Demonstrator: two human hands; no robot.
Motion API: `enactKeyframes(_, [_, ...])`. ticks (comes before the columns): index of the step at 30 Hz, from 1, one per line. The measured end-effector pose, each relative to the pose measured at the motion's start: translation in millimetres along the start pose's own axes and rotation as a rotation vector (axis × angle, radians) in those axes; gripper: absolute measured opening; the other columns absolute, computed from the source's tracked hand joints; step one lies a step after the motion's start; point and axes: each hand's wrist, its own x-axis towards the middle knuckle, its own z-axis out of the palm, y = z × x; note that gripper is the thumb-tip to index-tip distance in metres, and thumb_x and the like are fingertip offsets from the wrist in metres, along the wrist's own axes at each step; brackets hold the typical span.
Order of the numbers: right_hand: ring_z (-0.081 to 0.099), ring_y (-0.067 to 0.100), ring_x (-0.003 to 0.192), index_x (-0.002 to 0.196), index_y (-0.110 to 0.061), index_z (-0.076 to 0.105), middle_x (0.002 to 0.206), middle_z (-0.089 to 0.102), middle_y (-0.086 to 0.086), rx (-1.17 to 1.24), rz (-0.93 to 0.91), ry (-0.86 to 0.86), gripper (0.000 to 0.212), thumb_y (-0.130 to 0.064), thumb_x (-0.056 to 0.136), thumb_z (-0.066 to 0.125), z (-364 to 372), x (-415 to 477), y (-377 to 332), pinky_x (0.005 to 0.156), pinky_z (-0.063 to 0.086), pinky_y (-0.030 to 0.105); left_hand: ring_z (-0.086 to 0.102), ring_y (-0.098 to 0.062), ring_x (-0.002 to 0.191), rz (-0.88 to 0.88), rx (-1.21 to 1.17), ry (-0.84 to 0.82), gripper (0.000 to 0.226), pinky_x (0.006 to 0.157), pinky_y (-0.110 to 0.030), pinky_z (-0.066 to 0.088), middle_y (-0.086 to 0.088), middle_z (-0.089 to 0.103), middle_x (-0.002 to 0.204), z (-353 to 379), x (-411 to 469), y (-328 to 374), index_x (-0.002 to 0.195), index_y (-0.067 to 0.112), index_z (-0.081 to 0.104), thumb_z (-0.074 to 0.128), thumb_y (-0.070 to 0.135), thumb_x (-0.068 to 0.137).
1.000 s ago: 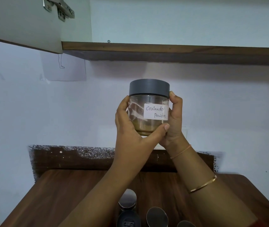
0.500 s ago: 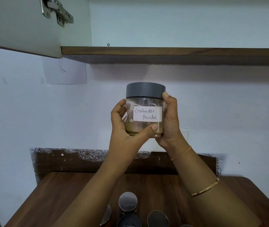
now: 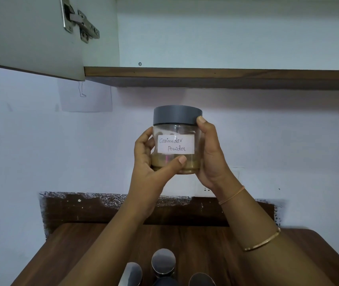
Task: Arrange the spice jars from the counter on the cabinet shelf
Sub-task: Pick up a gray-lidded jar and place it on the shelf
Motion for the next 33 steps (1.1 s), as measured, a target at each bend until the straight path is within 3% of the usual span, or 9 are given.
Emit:
enactKeyframes(4, [0.057, 0.027, 0.119, 0.137, -0.023, 0.04, 0.131, 0.057, 0.011, -0.188, 0.006, -0.054, 0.068, -0.056, 0.078, 0.046, 2, 3, -13, 0.094, 0.052, 0.047, 0.058, -0.005, 0.11, 0.08, 0.065, 0.045, 0.083, 0.079, -0.025, 0.055, -0.002, 0.044, 0.136, -4, 9, 4, 0.129, 0.038, 0.034, 0.078, 0.023, 0.06])
enactKeyframes(9, [0.066, 0.016, 0.103, 0.132, -0.024, 0.041, 0.115, 0.066, -0.001, -0.371, -0.062, -0.049, 0.068, -0.036, 0.074, 0.075, 17, 19, -28, 0.077, 0.057, 0.029, 0.056, -0.006, 0.115, 0.184, 0.078, 0.049, 0.08, 0.079, -0.019, 0.053, 0.0, 0.04, 0.138, -8, 34, 15, 0.129, 0.038, 0.031, 0.077, 0.024, 0.064])
enactKeyframes(12, [0.067, 0.018, 0.101, 0.13, -0.021, 0.044, 0.113, 0.066, 0.0, -0.397, -0.155, -0.036, 0.066, -0.03, 0.073, 0.077, 29, 38, -48, 0.077, 0.058, 0.032, 0.053, 0.0, 0.117, 0.302, 0.147, 0.011, 0.079, 0.084, -0.017, 0.051, 0.01, 0.044, 0.133, -14, 57, 30, 0.133, 0.03, 0.029, 0.072, 0.036, 0.068])
enactKeyframes(16, [0.064, 0.022, 0.105, 0.13, -0.018, 0.043, 0.118, 0.062, 0.005, -0.434, -0.268, -0.024, 0.072, -0.033, 0.069, 0.077, 47, 69, -75, 0.086, 0.057, 0.04, 0.045, -0.009, 0.128, 0.463, 0.385, 0.049, 0.069, 0.103, -0.033, 0.043, 0.001, 0.047, 0.138, -36, 98, 45, 0.141, 0.014, 0.032, 0.052, 0.046, 0.084])
enactKeyframes(20, [0.066, 0.018, 0.101, 0.128, -0.018, 0.043, 0.114, 0.063, 0.002, -0.439, -0.376, 0.052, 0.072, -0.038, 0.066, 0.075, 61, 103, -98, 0.086, 0.057, 0.038, 0.039, -0.001, 0.127, 0.599, 0.691, 0.215, 0.048, 0.112, -0.025, 0.029, 0.002, 0.048, 0.137, -61, 138, 53, 0.135, 0.011, 0.048, 0.031, 0.035, 0.097])
enactKeyframes(23, [0.064, 0.017, 0.103, 0.129, -0.019, 0.042, 0.115, 0.062, 0.001, -0.465, -0.403, 0.091, 0.07, -0.037, 0.071, 0.076, 65, 131, -105, 0.087, 0.056, 0.035, 0.034, -0.019, 0.137, 0.58, 1.13, 0.182, 0.046, 0.118, -0.039, 0.011, -0.008, 0.045, 0.143, -82, 161, 43, 0.137, 0.007, 0.046, 0.032, 0.026, 0.097])
enactKeyframes(25, [0.062, 0.016, 0.103, 0.13, -0.019, 0.04, 0.116, 0.06, 0.0, -0.489, -0.381, 0.106, 0.07, -0.036, 0.072, 0.076, 68, 147, -105, 0.082, 0.054, 0.031, 0.037, -0.027, 0.135, 0.62, 1.33, 0.146, 0.045, 0.116, -0.046, 0.011, -0.012, 0.048, 0.14, -92, 167, 33, 0.136, 0.004, 0.046, 0.036, 0.023, 0.096])
enactKeyframes(29, [0.061, 0.017, 0.103, 0.127, -0.018, 0.038, 0.115, 0.058, 0.001, -0.537, -0.335, 0.146, 0.071, -0.037, 0.071, 0.077, 72, 172, -101, 0.084, 0.052, 0.031, 0.046, -0.03, 0.125, 0.705, 1.374, 0.209, 0.041, 0.113, -0.05, 0.02, -0.013, 0.055, 0.13, -95, 172, 23, 0.131, 0.003, 0.051, 0.037, 0.021, 0.097])
enactKeyframes(33, [0.061, 0.014, 0.092, 0.12, -0.018, 0.03, 0.104, 0.055, -0.001, -0.573, -0.213, 0.113, 0.069, -0.034, 0.072, 0.077, 72, 192, -101, 0.066, 0.049, 0.026, 0.041, -0.033, 0.13, 0.737, 1.448, 0.223, 0.047, 0.113, -0.051, 0.019, -0.015, 0.049, 0.136, -96, 175, 12, 0.136, 0.001, 0.045, 0.035, 0.024, 0.096])
